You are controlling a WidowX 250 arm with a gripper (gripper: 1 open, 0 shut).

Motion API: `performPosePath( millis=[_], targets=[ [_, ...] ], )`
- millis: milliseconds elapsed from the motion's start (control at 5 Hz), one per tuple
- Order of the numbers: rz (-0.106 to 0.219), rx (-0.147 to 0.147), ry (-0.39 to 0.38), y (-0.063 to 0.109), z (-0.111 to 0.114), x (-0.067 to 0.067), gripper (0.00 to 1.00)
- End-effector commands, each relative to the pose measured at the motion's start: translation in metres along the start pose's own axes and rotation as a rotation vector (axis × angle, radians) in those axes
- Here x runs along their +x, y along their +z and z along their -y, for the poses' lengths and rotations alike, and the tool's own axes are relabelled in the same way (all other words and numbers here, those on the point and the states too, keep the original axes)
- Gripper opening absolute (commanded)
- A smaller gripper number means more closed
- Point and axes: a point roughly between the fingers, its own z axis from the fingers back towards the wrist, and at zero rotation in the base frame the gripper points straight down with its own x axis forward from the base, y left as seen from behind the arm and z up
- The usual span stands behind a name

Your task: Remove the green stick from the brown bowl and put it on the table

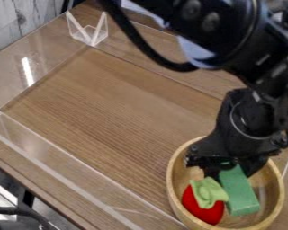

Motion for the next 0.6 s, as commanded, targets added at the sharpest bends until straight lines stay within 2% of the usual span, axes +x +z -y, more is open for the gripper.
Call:
performPosePath(
  millis=[0,400],
  targets=[
    [0.013,-0.059,0.007,0.018,0.007,0.008,0.00],
    [0.001,-0.072,0.022,0.032,0.001,0.015,0.00]
  ],
)
